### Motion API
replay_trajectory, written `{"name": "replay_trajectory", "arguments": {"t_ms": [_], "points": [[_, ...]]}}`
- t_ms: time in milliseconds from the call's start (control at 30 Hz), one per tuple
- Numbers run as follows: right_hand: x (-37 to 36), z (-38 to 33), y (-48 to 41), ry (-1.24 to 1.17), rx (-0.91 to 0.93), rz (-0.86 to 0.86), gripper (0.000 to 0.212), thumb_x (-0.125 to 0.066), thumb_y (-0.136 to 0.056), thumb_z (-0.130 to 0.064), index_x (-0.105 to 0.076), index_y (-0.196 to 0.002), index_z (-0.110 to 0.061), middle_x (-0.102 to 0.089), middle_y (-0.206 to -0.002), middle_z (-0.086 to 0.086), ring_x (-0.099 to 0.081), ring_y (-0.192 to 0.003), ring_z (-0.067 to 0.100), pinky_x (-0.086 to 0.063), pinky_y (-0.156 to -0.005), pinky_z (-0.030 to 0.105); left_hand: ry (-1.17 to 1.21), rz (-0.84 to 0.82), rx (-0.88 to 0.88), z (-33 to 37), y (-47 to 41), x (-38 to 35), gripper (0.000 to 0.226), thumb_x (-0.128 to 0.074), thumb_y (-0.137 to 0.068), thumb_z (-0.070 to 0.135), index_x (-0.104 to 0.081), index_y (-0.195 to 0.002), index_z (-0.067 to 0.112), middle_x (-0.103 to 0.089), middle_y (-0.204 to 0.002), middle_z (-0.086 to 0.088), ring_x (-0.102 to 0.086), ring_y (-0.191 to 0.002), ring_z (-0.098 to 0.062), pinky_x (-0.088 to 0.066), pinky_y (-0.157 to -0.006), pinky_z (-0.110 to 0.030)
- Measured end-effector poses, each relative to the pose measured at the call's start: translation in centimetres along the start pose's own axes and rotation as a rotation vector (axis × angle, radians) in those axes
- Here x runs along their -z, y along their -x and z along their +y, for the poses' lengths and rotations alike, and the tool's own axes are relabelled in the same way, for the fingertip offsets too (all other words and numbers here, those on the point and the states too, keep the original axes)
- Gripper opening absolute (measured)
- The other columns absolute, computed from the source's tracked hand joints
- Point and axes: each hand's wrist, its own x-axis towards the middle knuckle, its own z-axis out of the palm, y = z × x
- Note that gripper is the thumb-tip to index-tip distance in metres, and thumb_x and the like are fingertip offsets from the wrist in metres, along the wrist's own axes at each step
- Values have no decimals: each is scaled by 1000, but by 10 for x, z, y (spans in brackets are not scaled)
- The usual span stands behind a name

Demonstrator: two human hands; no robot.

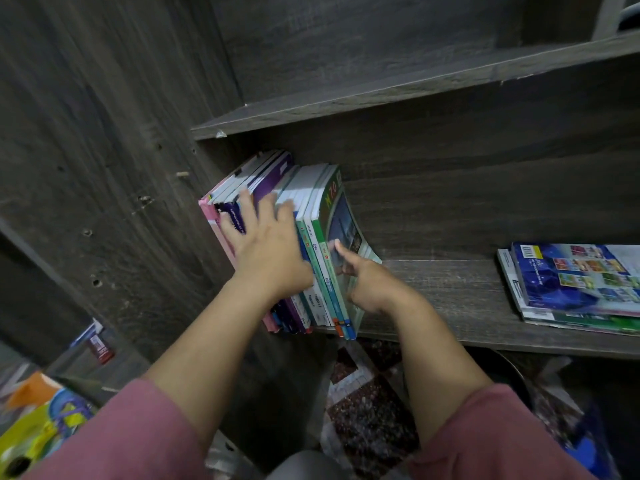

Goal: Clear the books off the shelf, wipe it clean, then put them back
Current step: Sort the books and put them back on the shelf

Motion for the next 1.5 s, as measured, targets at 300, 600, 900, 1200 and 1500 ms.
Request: {"name": "replay_trajectory", "arguments": {"t_ms": [300, 600, 900, 1200, 1500], "points": [[5, 5, 0, -20, -22, -1, 90, -49, -87, 10, -19, -148, -50, -48, -144, -7, -55, -118, 16, -46, -74, 24, -23, 277, -10, 35, -6, -2, 48, -50, -92, 54, -64, -101, 9, -62, -98, -6, -59, -92, -24, -41, -82, -36], [9, 9, 0, -49, 40, 54, 80, -54, -88, 7, -33, -146, -45, -47, -144, -6, -59, -93, 9, -49, -66, 21, 171, 308, 71, 37, 16, 5, 22, -67, -84, 24, -65, -94, 4, -61, -94, -9, -62, -73, -27, -36, -57, -29], [-1, 13, -2, -95, 64, 74, 90, -65, -87, -2, -16, -152, -39, -43, -147, 4, -47, -128, 19, -36, -98, 23, 549, -68, 270, 55, 83, 30, 71, -74, -73, 35, -21, -119, 21, -34, -120, -6, -51, -107, -29, -46, -82, -36], [-15, 12, -3, -30, 75, 54, 92, -65, -87, -24, -3, -153, -41, -41, -150, 3, -46, -130, 21, -40, -102, 30, 438, -131, 222, 57, 75, 18, 103, -54, -92, 18, 32, -144, 35, -50, -78, 0, -52, -71, -23, -40, -68, -34], [-29, 13, -3, 40, 77, 95, 97, -56, -89, -8, 8, -149, -49, -43, -147, 6, -59, -105, 26, -50, -82, 32, 529, -220, 219, 22, 62, 29, 99, -60, -92, 26, 22, -147, 43, -54, -77, -1, -50, -62, -14, -43, -56, -31]]}}
